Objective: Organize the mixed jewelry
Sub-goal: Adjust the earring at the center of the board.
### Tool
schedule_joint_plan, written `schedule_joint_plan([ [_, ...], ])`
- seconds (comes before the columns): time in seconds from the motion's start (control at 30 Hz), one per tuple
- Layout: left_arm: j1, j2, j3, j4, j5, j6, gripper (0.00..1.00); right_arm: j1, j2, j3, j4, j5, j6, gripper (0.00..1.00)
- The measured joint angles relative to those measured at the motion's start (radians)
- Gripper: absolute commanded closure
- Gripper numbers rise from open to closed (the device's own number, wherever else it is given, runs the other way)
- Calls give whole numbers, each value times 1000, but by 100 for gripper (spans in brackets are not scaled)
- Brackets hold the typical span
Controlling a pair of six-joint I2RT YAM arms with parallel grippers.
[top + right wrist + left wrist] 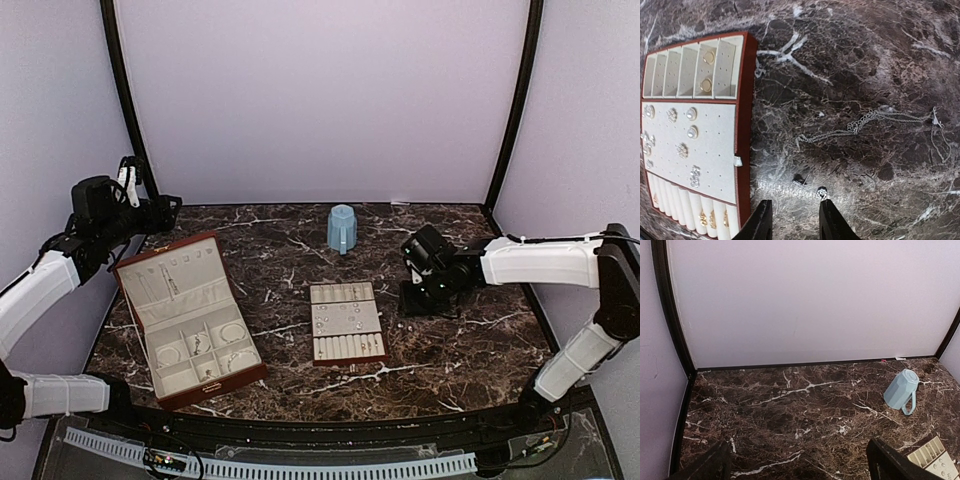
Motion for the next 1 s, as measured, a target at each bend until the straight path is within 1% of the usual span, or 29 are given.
schedule_joint_plan([
  [0.2,1,0,0,0,-8,12,4,0,77,8,-5,-16,-79,73],
  [0.5,3,0,0,-1,-19,53,4,0,154,62,-14,-24,-148,83],
  [0.77,3,0,0,-1,-19,60,4,0,200,92,-31,-21,-182,84],
  [1.0,3,0,0,-1,-19,60,4,0,214,97,-46,-12,-193,88],
])
